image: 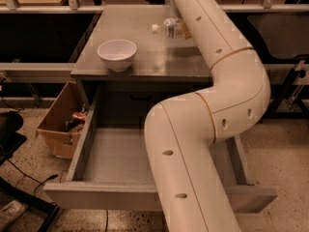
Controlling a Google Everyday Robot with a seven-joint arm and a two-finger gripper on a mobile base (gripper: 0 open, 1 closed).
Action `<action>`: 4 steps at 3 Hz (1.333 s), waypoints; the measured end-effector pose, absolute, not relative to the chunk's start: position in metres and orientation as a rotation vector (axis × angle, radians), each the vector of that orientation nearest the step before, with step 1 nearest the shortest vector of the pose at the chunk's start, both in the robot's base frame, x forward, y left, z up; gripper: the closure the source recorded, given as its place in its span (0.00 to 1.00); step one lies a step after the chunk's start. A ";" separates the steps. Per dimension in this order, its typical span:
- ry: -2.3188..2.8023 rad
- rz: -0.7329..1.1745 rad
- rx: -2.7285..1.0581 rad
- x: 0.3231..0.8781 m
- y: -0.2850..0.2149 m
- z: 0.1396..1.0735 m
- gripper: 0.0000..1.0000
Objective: Place blue plastic bottle into top drawer
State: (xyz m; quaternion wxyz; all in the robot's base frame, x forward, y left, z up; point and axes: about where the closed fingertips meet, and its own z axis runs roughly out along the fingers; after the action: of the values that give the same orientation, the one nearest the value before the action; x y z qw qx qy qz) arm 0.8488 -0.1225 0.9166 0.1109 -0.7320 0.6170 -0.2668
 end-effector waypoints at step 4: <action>2.022 -0.675 -1.956 0.773 -0.225 0.973 1.00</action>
Offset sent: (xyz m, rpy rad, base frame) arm -0.1082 -0.1304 0.0949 0.0737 0.0425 -0.2411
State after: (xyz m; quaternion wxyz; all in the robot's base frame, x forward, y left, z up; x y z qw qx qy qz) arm 0.7726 -0.2251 0.9735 0.1241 -0.6709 0.6935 -0.2315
